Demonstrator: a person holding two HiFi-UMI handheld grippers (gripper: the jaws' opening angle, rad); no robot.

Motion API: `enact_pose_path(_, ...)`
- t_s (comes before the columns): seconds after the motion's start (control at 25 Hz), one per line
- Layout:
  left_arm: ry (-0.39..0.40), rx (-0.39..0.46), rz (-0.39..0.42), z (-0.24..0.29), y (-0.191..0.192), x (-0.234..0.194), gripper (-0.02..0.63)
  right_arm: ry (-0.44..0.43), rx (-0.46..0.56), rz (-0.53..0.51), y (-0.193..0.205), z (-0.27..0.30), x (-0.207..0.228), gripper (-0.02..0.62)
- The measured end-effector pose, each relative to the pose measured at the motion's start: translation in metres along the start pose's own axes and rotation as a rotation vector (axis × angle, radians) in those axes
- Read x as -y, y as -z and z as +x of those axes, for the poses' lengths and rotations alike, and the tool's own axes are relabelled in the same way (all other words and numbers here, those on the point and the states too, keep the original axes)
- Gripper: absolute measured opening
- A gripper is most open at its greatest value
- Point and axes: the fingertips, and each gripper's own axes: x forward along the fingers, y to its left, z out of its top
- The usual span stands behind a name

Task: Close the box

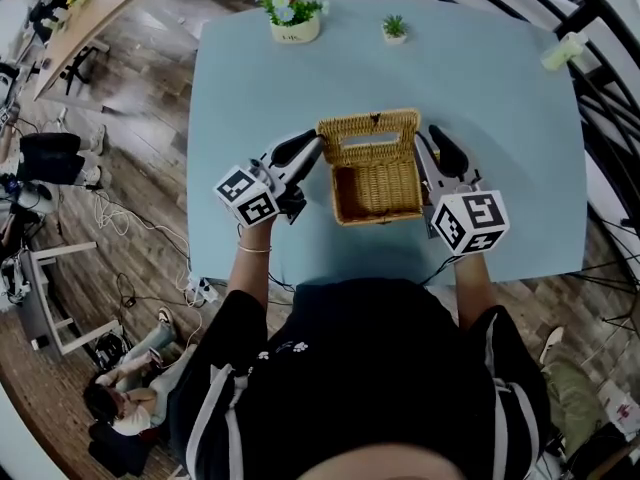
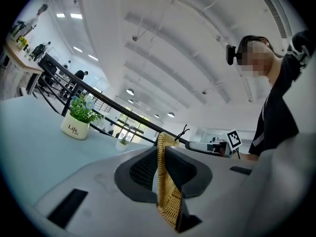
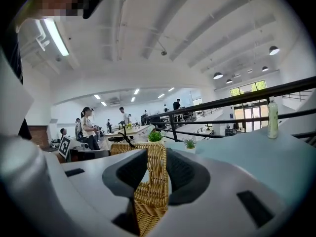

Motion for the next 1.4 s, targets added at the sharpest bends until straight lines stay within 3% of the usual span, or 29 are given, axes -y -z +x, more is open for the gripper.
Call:
enact_pose_path(0.44, 0.011, 0.045, 0.106, -0.009, -0.001, 0.021, 0.051, -0.101, -0.046, -0.096, -0.002, 0.003, -0.003, 0.124)
enact_pose_path(0.84, -0.078, 0.079, 0.169, -0.017, 0.002, 0.032, 0.052, -0.220, -0.061, -0.067, 0.003, -0.006, -0.012, 0.100)
enact_pose_path(1.04, -0.134, 0.099, 0.150, -0.025, 0.007, 0.041, 0.052, -0.212, -0.067, -0.093, 0.007, -0.016, -0.017, 0.100)
enact_pose_path(1.4, -0.163, 0.032, 0.138, -0.035, 0.026, 0.062, 0.052, -0.147, -0.115, -0.091, 0.026, -0.046, -0.024, 0.104)
